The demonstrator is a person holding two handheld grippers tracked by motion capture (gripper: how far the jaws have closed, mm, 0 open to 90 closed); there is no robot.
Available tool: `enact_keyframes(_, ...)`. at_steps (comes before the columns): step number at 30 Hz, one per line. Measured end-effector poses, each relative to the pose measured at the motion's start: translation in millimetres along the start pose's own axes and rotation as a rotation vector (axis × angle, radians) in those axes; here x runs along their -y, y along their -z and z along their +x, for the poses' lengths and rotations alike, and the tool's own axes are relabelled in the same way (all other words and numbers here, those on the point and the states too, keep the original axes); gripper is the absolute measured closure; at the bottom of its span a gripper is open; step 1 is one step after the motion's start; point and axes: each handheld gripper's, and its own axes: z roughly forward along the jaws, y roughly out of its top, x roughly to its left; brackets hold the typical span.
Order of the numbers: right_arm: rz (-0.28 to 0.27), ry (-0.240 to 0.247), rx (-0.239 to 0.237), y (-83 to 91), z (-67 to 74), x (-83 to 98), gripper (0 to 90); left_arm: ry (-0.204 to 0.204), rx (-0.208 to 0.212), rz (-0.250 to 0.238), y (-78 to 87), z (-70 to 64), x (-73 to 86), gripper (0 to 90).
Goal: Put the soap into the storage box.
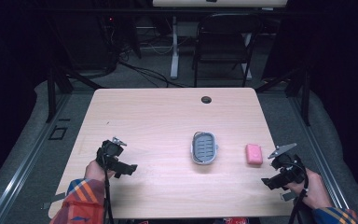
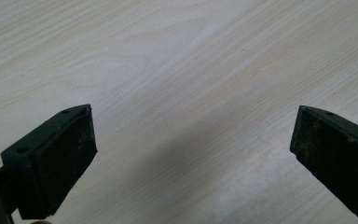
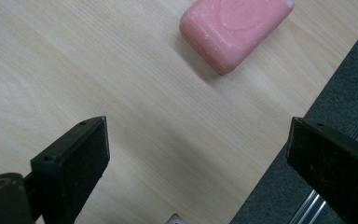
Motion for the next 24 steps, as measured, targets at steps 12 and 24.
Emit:
enact_keyframes(12, 0.017, 0.018, -0.006, -1.5, 1.1, -1.1, 6.6, -0.007, 0.004, 0.004, -0.3, 0.1, -0.5, 0.3)
enact_keyframes(24, 0.027, 0.038, -0.018, -1.3, 3.8, -2.6, 6.7, -0.019, 0.015, -0.002, 0.6, -1.2, -0.6, 0.2)
